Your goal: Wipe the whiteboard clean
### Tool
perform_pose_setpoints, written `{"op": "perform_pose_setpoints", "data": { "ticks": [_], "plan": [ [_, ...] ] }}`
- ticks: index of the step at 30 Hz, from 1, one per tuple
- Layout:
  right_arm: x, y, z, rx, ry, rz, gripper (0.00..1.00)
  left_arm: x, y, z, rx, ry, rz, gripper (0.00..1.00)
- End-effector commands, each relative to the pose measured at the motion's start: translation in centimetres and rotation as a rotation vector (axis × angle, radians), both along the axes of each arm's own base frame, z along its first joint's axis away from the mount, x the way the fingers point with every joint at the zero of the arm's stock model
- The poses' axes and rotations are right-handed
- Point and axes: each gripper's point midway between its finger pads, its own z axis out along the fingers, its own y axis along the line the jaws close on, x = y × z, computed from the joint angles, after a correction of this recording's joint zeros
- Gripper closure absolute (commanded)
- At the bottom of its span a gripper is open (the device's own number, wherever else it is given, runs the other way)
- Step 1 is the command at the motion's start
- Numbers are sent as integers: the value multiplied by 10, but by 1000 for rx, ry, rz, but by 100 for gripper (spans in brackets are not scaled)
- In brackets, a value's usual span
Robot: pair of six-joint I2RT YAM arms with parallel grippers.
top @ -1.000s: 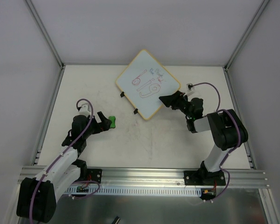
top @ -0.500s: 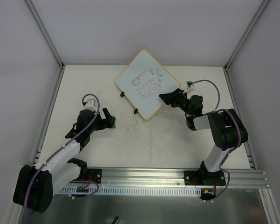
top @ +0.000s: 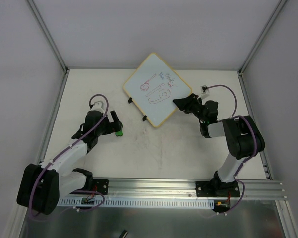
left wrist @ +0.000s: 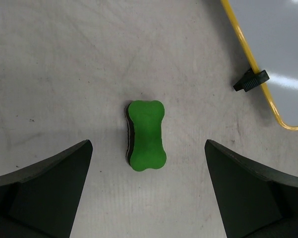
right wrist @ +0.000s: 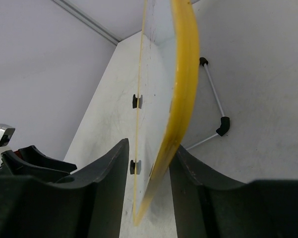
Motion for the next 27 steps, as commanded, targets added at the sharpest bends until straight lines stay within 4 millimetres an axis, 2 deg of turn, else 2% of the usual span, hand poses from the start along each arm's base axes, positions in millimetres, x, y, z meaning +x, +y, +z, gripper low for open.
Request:
{"op": "perform_pose_setpoints", "data": {
  "ticks": [1,4,5,7,9,13,17,21,24,27],
  "plan": [
    [7,3,18,18,-63,11,61,18,-7,8,33,10,-28,1],
    [8,5,19,20,-65,20,67,20,-11,-11,64,102,-48,1],
    [8,4,18,20,-63,20,70,25,-14,-7,67,99,-57,1],
    [7,5,17,20,-58,21,73,24,-20,-15,101,134,-82,1],
    [8,5,17,20,-58,21,76,28,-18,-15,140,138,-70,1],
    [8,6,15,17,-54,26,78,28,-15,-14,183,177,-62,2],
    [9,6,13,16,-52,26,78,18,-7,-18,235,224,-39,2],
    [10,8,14,23,-48,35,94,16,-1,-24,288,259,-27,3],
    [9,9,12,22,-43,38,100,15,-2,-30,300,289,-40,11],
    [9,10,12,21,-44,38,100,12,-4,-32,305,293,-55,11]
  ]
}}
